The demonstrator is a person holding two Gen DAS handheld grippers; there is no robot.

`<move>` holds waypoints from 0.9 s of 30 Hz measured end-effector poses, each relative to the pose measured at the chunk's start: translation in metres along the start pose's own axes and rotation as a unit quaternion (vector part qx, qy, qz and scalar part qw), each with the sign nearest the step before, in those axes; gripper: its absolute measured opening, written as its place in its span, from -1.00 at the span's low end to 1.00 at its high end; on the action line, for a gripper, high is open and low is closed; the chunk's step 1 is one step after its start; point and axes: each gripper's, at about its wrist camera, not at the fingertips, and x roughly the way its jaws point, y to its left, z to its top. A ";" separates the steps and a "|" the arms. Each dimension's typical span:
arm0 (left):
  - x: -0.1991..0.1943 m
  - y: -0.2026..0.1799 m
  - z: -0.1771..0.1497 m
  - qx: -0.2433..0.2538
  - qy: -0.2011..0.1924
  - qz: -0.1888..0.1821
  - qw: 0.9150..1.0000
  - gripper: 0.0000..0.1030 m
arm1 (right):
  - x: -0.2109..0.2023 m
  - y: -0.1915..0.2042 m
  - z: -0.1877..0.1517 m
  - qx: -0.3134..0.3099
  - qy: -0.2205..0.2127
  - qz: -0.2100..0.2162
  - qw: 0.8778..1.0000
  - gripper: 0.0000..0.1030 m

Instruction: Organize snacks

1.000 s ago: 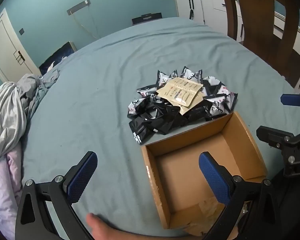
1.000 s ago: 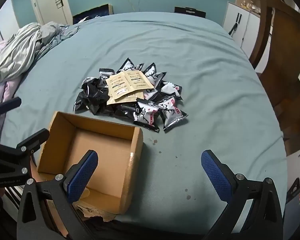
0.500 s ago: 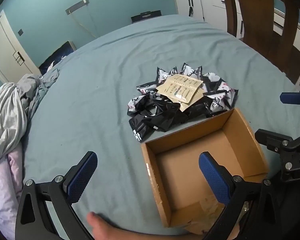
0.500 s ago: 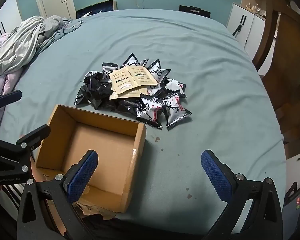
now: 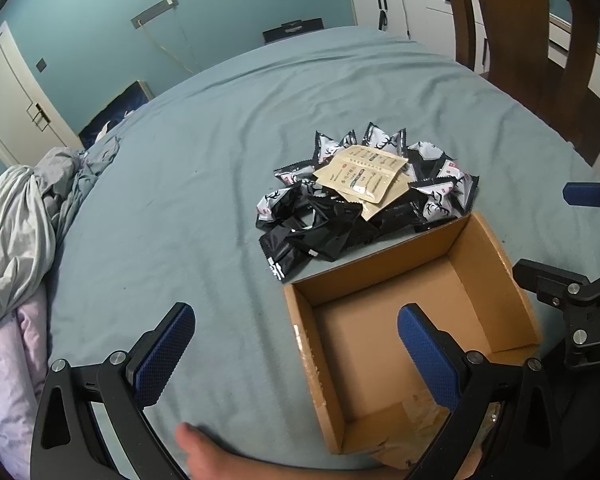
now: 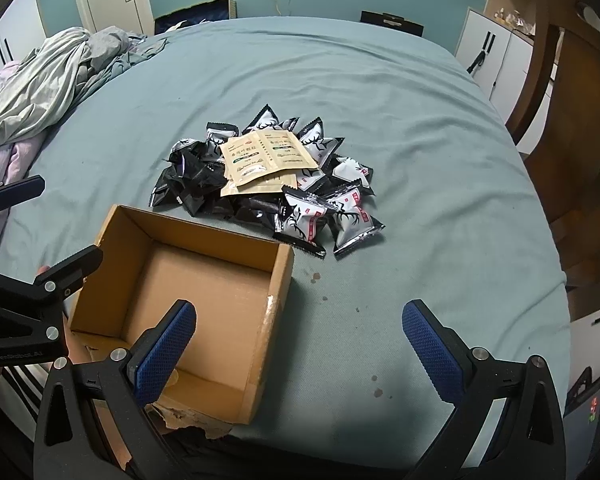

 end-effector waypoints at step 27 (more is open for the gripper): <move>-0.001 0.002 -0.003 -0.001 0.003 0.005 1.000 1.00 | 0.001 -0.002 0.000 0.007 0.004 0.007 1.000 1.00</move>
